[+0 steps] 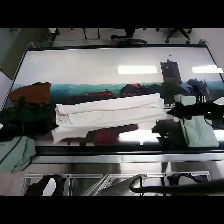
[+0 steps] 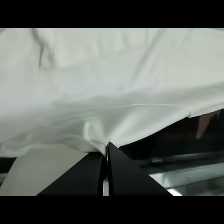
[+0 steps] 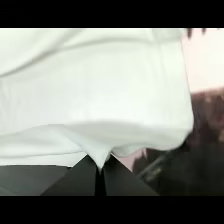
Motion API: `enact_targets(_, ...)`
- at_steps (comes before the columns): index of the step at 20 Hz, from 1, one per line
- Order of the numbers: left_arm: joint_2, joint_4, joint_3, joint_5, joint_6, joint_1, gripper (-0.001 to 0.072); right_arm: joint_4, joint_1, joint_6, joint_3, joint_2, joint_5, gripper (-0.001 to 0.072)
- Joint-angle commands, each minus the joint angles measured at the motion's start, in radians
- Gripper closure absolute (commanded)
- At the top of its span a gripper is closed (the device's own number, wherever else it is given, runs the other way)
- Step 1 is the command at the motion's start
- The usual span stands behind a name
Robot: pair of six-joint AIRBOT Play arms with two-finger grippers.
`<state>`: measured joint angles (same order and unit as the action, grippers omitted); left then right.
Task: Fold the shirts.
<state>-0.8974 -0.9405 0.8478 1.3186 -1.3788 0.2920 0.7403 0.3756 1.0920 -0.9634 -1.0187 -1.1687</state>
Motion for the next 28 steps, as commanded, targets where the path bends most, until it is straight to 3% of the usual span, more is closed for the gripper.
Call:
enact_targets(1,-0.277,0.016,0.237,-0.11,0.009,-0.135,0.0689,-0.143,-0.051,-0.129,-0.072,-0.114,0.137,0.0689)
enact_targets(5,-0.605,0.004,0.446,-0.116,-0.002,-0.188,0.0689,-0.14,-0.084,-0.165,-0.191,-0.311,0.213,0.0689)
enact_targets(9,-0.782,-0.159,0.568,-0.132,-0.043,-0.19,0.0688,-0.135,-0.08,-0.193,-0.246,-0.416,0.215,0.066)
enact_targets(11,-0.838,-0.163,0.626,-0.133,-0.042,-0.19,0.0682,-0.135,-0.08,-0.219,-0.257,-0.409,0.201,0.0407)
enact_targets(12,-0.863,-0.158,0.662,-0.132,-0.042,-0.191,0.0649,-0.135,-0.074,-0.236,-0.27,-0.399,0.179,0.0408)
enact_targets(13,-0.883,-0.154,0.706,-0.126,-0.043,-0.191,0.026,-0.131,-0.063,-0.241,-0.284,-0.382,0.164,0.0407)
enact_targets(14,-0.899,-0.156,0.748,-0.111,-0.047,-0.19,0.0013,-0.123,-0.053,-0.241,-0.294,-0.364,0.167,0.0405)
enact_targets(16,-0.916,-0.159,0.828,-0.06,-0.047,-0.189,0.0017,-0.085,-0.031,-0.24,-0.311,-0.346,0.195,0.0203)
enact_targets(25,-0.914,-0.113,1.018,0.077,-0.066,-0.206,0.0018,-0.045,-0.093,-0.24,-0.313,-0.49,0.173,0.0188)
enact_targets(26,-0.914,-0.074,1.021,0.083,-0.066,-0.213,0.0019,-0.049,-0.11,-0.241,-0.313,-0.498,0.173,0.0201)
enact_targets(27,-0.914,-0.05,1.02,0.08,-0.066,-0.22,0.0145,-0.06,-0.123,-0.246,-0.313,-0.5,0.173,0.033)
enact_targets(28,-0.915,-0.054,1.02,0.076,-0.066,-0.232,0.0379,-0.08,-0.135,-0.256,-0.314,-0.5,0.173,0.056)
